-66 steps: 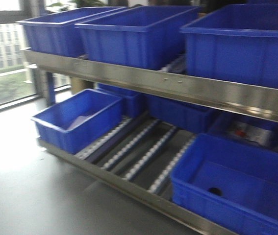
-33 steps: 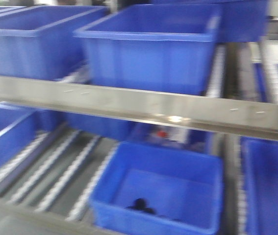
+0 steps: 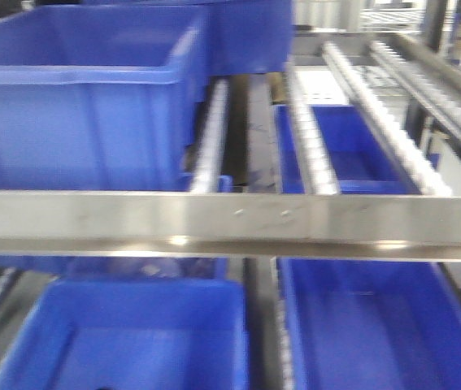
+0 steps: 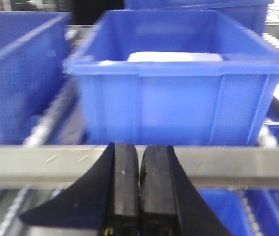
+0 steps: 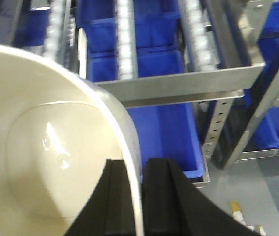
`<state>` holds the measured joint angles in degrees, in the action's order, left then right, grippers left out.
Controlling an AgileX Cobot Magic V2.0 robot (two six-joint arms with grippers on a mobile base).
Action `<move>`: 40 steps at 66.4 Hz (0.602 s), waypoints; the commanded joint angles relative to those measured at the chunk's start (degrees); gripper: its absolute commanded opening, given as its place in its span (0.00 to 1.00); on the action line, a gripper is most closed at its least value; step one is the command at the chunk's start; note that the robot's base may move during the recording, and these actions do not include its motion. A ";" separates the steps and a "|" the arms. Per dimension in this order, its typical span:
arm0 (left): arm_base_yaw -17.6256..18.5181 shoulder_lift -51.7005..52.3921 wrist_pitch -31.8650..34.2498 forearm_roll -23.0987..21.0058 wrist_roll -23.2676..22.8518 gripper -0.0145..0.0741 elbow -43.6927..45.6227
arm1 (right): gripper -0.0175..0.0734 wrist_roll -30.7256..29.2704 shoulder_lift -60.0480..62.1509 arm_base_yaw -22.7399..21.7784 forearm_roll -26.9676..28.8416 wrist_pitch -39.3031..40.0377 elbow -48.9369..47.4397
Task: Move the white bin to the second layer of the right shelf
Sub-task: 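Turn and approach the blue-crate roller shelf with the bin held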
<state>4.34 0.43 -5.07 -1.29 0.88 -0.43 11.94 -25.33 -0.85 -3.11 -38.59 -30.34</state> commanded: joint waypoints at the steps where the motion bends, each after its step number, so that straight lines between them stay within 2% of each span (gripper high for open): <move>1: 0.23 0.92 4.52 -0.36 -0.17 0.26 -2.11 | 0.31 0.11 -0.17 -0.24 -0.41 5.38 -1.82; 40: 0.23 0.92 4.52 -0.36 -0.17 0.26 -2.11 | 0.31 0.11 -0.17 -0.24 -0.41 5.38 -1.82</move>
<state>4.34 0.43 -5.07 -1.29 0.88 -0.43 11.94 -25.33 -0.85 -3.11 -38.59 -30.34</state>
